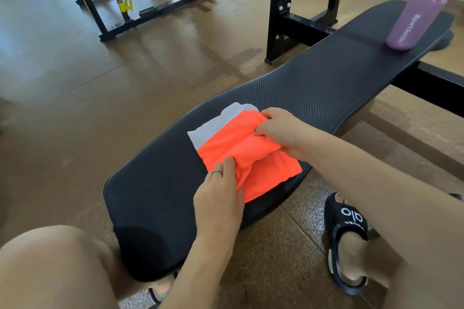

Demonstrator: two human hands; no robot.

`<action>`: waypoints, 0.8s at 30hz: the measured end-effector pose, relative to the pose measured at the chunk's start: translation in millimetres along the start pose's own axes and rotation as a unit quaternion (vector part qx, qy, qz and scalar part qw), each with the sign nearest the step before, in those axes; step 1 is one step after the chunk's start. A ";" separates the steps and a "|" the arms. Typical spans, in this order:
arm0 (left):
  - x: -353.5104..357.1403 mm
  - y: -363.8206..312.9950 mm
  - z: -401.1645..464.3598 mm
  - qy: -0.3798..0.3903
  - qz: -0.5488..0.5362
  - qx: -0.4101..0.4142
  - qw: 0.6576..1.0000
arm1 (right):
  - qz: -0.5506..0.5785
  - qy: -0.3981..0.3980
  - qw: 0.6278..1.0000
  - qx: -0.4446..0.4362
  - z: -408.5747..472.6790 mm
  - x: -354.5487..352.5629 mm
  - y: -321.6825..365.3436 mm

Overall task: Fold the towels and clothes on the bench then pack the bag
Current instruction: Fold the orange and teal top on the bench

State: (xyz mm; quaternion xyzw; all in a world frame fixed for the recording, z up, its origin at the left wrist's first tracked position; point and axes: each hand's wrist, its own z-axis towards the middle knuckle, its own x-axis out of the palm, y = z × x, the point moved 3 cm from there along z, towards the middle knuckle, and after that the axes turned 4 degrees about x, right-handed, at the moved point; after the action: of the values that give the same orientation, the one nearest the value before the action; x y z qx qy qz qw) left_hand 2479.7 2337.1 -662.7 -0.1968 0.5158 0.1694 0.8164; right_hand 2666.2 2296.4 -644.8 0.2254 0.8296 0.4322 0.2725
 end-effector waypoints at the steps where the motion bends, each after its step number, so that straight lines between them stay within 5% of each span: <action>1: -0.1 0.3 0.0 -0.005 0.001 0.014 1.000 | -0.020 -0.009 1.000 -0.010 -0.5 -2.2 -1.6; 6: 11.8 4.6 -14.9 0.027 0.010 0.136 0.990 | -0.230 -0.044 0.972 -0.020 -4.8 -5.9 -17.7; 14: 21.6 11.3 -15.3 0.111 0.013 0.241 0.964 | -0.303 -0.035 0.951 -0.054 -10.7 -4.9 -18.2; 24: 13.2 18.4 -11.6 0.148 0.038 0.351 0.924 | -0.493 -0.077 0.866 -0.037 -8.9 2.0 -51.3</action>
State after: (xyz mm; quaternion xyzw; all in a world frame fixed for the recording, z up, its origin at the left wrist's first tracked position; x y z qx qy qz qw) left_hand 2467.3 2348.3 -681.9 0.0996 0.6639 -0.0230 0.7408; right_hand 2651.8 2265.4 -684.1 -0.1907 0.7922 0.2533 0.5214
